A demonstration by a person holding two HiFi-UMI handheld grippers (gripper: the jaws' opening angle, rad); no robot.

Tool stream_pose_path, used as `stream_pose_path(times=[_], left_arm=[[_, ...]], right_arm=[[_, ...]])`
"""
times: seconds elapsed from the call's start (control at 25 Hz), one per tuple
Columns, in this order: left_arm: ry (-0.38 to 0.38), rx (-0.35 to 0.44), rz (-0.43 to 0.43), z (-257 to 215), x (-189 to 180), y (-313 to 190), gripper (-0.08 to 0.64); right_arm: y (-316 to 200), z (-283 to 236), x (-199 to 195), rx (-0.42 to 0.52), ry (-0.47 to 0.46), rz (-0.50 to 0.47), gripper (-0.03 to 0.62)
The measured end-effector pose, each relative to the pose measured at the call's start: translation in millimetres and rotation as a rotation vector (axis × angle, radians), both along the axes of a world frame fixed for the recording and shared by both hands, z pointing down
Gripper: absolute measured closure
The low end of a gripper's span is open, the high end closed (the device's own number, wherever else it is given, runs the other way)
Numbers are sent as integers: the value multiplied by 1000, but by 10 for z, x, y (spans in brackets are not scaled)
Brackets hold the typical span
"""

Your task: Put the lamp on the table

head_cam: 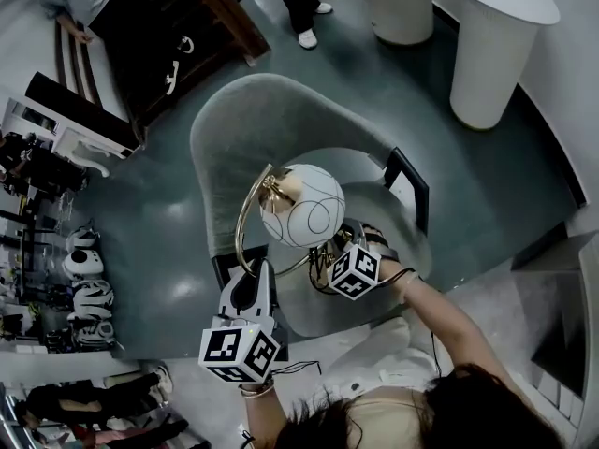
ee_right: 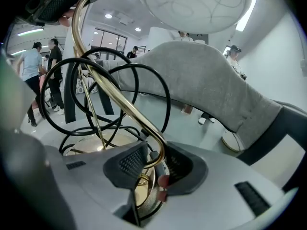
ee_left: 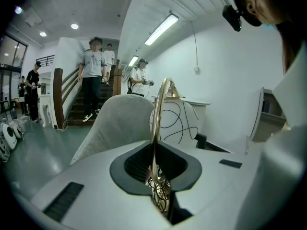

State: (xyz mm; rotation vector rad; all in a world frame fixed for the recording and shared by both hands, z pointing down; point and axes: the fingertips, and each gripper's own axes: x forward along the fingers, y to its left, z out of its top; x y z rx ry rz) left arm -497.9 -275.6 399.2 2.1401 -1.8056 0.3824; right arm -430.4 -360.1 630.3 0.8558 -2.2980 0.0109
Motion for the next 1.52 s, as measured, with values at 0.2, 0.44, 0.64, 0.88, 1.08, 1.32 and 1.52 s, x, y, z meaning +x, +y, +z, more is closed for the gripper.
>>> stream_pose_path(times=[0.2,0.44,0.64,0.88,1.08,1.32,1.52], left_arm=[[6,3,28,5,11,-30,526],[39,6,46,0,17,-11,529],[40,11,57,-26,25,-12,531],[43,12,64,-42,60,16,531],[40,17,80,-98,86,50,531],[41,21,89,-108,114,66,531],[49,22,95,-150,143,86,531]], right_arm=[[-54,31,-14,9,6,12,486],[-50,29,-14,-23,-32,16,511],[-95,-20,-10,-65,-98,51,534],[-116,-48,13,-110,-131,77,543],[-111,-103,0,-131,-137,88,546],[-111,-110,10,-141,-134,92,548],[-75,-139,29,-152,-134,92,548]])
